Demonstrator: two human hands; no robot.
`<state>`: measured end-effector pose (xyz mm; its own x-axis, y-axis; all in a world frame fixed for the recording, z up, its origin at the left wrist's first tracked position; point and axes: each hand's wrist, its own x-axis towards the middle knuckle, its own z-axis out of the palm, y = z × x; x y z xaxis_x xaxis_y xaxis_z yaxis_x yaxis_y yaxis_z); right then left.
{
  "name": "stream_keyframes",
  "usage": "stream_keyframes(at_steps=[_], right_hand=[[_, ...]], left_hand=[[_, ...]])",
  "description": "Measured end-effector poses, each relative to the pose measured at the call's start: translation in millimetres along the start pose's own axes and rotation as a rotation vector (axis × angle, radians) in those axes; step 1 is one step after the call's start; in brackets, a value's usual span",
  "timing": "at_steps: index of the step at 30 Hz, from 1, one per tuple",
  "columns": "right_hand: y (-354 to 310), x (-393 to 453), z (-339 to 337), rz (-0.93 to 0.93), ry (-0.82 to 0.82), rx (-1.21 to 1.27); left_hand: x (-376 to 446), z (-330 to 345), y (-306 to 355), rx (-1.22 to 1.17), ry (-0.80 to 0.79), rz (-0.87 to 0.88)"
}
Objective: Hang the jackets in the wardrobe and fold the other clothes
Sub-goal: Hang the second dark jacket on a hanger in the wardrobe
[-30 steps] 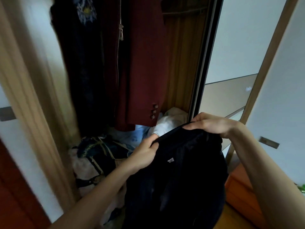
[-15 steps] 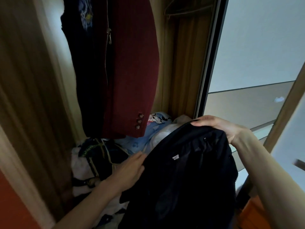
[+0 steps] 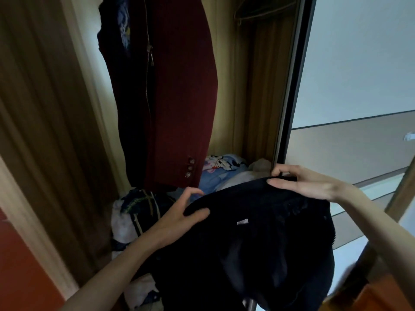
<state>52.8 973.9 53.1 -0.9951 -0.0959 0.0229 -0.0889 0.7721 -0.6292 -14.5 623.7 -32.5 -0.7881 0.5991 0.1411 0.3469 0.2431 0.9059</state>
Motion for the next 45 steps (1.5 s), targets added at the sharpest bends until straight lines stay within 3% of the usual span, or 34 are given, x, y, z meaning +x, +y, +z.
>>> stream_keyframes(at_steps=[4, 6, 9, 12, 15, 17, 21, 24, 29, 36, 41, 45], right_hand=[[4.1, 7.9, -5.9, -0.093, 0.049, -0.027], [3.0, 13.4, -6.9, -0.125, 0.03, 0.002], [-1.3, 20.6, -3.7, -0.161, -0.039, 0.083], [-10.7, 24.4, -2.0, -0.156, -0.078, 0.065], [-29.3, 19.7, -2.5, -0.134, -0.01, -0.004], [-38.4, 16.9, 0.7, -0.315, 0.104, -0.2], [-38.6, 18.9, 9.7, -0.754, 0.497, -0.864], [-41.4, 23.0, 5.0, -0.882, 0.679, -0.94], [-76.1, 25.0, 0.0, -0.605, 0.854, -0.773], [-114.1, 35.0, -5.0, -0.27, 0.65, 0.038], [-138.7, 40.8, -12.1, -0.238, 0.651, 0.288], [-159.0, 40.7, -35.9, -0.19, 0.525, 0.539]], left_hand=[[-9.8, -11.0, 0.5, 0.826, -0.003, 0.443], [-9.2, -21.4, -5.8, 1.08, 0.017, 0.57], [-12.0, -38.8, 6.5, 1.136, 0.047, 0.587], [-19.0, -52.2, 27.6, 1.161, 0.176, 0.627], [-22.4, -60.1, 48.9, 1.179, 0.393, 0.673], [-23.0, -64.3, 62.1, 1.191, 0.561, 0.658], [-28.9, -78.7, 90.0, 1.071, 0.816, 0.652], [-31.5, -90.2, 110.5, 1.109, 0.906, 0.621], [-30.2, -99.1, 123.7, 1.063, 0.827, 0.498], [-15.1, -91.5, 135.0, 1.056, 0.83, 0.213], [2.7, -89.4, 158.2, 0.31, 0.679, 0.056], [13.2, -94.4, 190.0, -0.163, 0.583, 0.033]])
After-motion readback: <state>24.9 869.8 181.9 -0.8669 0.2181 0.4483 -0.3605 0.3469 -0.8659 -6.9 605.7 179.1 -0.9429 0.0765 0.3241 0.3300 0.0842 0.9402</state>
